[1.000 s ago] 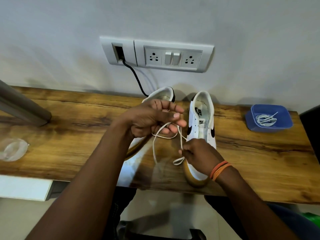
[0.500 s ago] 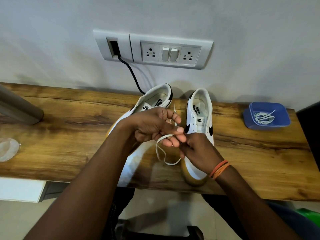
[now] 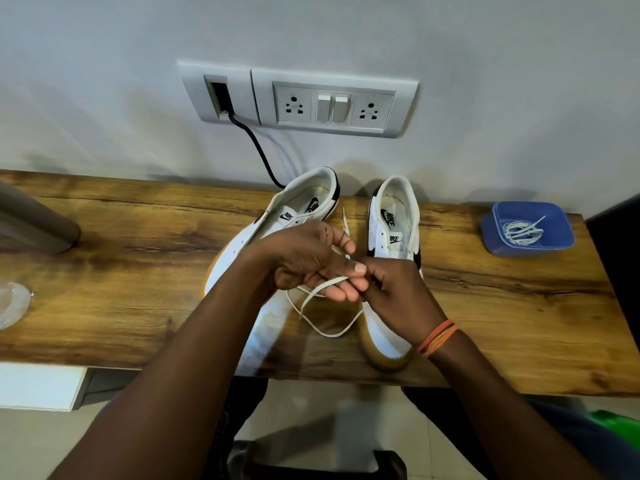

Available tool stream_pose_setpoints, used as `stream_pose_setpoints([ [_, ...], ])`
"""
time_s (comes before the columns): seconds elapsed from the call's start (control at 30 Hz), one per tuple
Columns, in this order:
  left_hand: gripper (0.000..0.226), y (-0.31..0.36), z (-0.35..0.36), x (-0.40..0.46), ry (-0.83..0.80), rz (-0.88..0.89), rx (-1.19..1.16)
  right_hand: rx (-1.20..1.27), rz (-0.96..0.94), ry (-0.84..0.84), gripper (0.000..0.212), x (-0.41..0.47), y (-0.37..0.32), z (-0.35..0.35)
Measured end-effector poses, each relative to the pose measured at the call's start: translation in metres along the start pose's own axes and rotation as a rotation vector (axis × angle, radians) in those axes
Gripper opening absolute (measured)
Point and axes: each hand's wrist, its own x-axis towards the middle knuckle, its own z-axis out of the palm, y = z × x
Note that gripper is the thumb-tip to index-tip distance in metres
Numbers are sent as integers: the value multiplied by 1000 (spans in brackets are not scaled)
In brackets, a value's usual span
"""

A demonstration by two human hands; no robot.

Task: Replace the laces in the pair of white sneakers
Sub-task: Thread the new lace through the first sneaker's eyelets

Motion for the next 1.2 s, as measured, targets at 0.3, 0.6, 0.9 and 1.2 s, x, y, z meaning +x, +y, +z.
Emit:
stream_pose_setpoints([
  [0.3,32,10,4,-12,-66,68,20,-251,302,-384,16,-12,21,24],
  [0.6,15,-3,7,10,250,-37,-89,-50,47,26,77,-2,-2,-12],
  [0.9,24,-11,16,22,312,-142,-4,-243,-189,119,51,-7,-10,-2],
  [1.2,20,-11,19,22,333,-164,-88,-187,-262,168,7,-4,-2,-3],
])
